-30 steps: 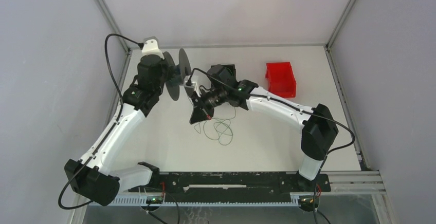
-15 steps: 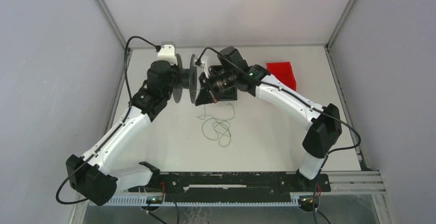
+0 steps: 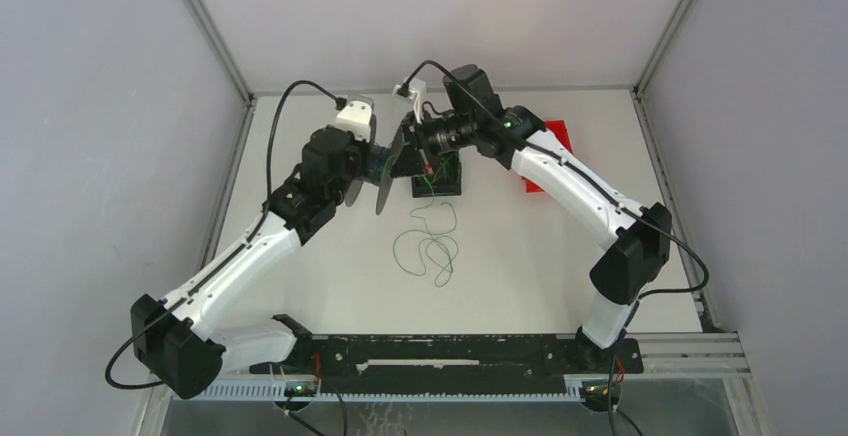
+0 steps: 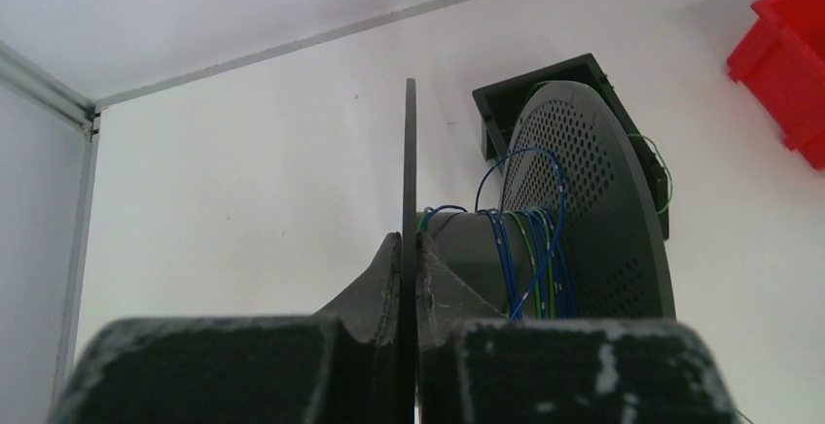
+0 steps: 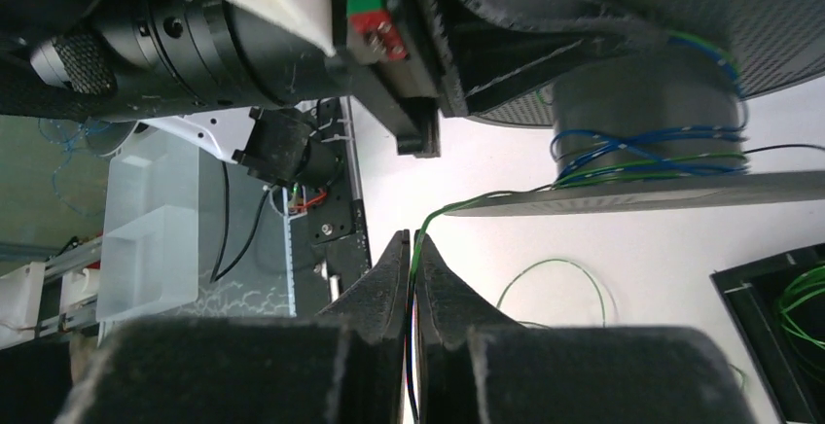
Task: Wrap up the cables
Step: Wrap the cable around the cable reel.
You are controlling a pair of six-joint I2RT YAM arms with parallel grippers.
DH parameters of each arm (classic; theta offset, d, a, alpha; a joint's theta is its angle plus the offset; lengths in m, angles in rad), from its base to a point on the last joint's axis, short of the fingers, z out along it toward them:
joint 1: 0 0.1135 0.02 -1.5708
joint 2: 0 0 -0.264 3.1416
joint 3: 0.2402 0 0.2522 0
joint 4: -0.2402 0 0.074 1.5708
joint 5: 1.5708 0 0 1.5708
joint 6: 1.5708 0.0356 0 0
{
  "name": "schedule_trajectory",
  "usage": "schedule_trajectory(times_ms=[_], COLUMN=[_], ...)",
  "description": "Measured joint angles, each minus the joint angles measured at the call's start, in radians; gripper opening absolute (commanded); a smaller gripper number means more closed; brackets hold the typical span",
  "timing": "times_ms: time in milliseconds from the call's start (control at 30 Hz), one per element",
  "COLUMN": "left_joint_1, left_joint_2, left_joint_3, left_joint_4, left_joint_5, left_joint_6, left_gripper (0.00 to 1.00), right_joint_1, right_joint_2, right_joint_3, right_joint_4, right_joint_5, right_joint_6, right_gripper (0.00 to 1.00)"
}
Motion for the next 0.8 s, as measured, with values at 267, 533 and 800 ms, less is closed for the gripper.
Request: schedule_trajectory(times_ms=[267, 533, 800], left_joint_1=[-0.011, -0.011, -0.011], left_joint_2=[0.0, -0.013, -0.016], left_joint_3=[-0.009, -0.009, -0.009], left_joint_4=[0.002, -0.005, -0.014], left_joint_5=[0.076, 0.171, 0.244], left_joint_6=[0.049, 0.069, 0.066], left_gripper=[0.0, 0.0, 0.0], right_joint_1=[-0.064, -0.152, -0.196], right_joint_2=[0.0, 0.005, 0.042], right_joint_3=[0.014, 0.048, 0.051], right_joint_4=[-0.02, -0.047, -0.053], right_joint_5=[0.001, 0.001, 0.031], right_joint_6=[-0.003, -0.016, -0.052], right_gripper=[0.09, 0.06, 0.06])
